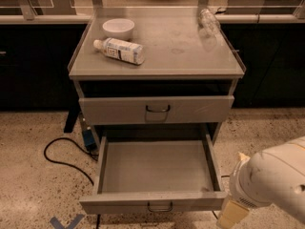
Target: Close middle drawer
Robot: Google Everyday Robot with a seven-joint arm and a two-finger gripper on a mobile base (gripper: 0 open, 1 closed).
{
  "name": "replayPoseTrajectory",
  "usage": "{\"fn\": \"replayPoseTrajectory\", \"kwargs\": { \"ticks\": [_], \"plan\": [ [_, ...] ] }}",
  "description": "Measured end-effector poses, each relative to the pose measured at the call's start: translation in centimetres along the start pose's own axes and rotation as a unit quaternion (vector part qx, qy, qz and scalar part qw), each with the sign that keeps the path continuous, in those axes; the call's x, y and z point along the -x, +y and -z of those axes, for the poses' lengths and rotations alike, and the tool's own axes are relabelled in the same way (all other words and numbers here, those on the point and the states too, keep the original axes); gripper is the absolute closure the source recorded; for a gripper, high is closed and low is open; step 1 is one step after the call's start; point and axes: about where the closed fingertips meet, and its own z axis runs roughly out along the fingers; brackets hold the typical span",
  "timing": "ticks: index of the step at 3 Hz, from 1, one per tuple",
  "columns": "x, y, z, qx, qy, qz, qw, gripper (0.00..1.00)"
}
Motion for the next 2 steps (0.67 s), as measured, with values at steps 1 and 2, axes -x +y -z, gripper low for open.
{"fn": "replayPoseTrajectory", "kwargs": {
  "ticks": [1,2],
  "plan": [
    [2.1,-2.3,-0.3,0.029,0.018,0.124,0.9918,0.0],
    [2.0,-3.7,-0.3,0.026,0.089,0.246,0.9647,0.0]
  ]
}}
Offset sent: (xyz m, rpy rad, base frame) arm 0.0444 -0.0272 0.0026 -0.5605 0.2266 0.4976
